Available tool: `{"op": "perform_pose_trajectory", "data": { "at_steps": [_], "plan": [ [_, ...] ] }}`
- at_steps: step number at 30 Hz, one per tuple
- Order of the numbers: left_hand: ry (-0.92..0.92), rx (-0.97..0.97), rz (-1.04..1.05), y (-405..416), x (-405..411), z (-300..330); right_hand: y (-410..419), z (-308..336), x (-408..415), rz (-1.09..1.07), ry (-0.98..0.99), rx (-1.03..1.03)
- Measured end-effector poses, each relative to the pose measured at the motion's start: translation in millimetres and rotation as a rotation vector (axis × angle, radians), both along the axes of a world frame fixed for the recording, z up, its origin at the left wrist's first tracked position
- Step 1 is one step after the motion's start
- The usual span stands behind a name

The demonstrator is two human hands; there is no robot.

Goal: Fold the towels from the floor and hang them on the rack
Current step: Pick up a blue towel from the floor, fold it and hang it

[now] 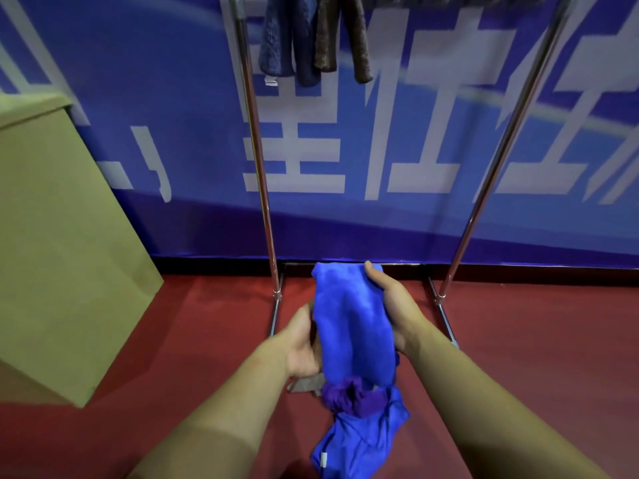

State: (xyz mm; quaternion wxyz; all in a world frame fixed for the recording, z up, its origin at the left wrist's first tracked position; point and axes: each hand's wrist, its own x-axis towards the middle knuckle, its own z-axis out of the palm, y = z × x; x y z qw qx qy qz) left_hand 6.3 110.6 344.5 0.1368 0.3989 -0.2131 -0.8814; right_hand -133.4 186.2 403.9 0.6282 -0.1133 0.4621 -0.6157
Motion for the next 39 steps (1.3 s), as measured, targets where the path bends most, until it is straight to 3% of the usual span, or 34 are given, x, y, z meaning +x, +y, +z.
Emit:
{"op": "perform_pose_trajectory", "data": {
  "at_steps": [9,13,15,19,21,23,27,33,39],
  "plan": [
    [0.148,-0.117,0.251,-20.4,-7.9,12.6,-2.2,0.1,-4.9,-0.044,-0.05,-0.024],
    [0.061,-0.183,0.34,-22.8,-10.5,14.7,-4.2,7.3,-4.4,-0.065,-0.04,-0.052],
    [0.031,-0.196,0.387,-26.5,-7.0,15.7,-9.2,1.8,-6.0,-0.104,0.069,-0.015],
    [0.061,-0.156,0.409,-28.0,-1.3,24.6,-12.6,-27.3,-18.0,-0.213,0.616,0.22],
    [0.08,-0.164,0.413,-25.1,-2.8,27.4,-10.9,-32.7,-18.7,-0.297,0.752,0.217],
    [0.051,-0.236,0.427,-22.4,-6.3,28.4,-11.8,-29.0,-13.6,-0.316,0.736,0.113],
    [0.063,-0.36,0.383,-13.0,-10.5,33.2,-14.0,-17.7,7.0,-0.089,0.648,-0.052],
    [0.112,-0.529,0.24,-1.9,-9.5,36.3,-12.6,-23.6,8.9,-0.053,0.723,-0.065],
    [0.083,-0.635,0.212,0.8,-9.7,39.2,-7.0,-19.7,7.9,-0.009,0.576,-0.046]
  ]
}}
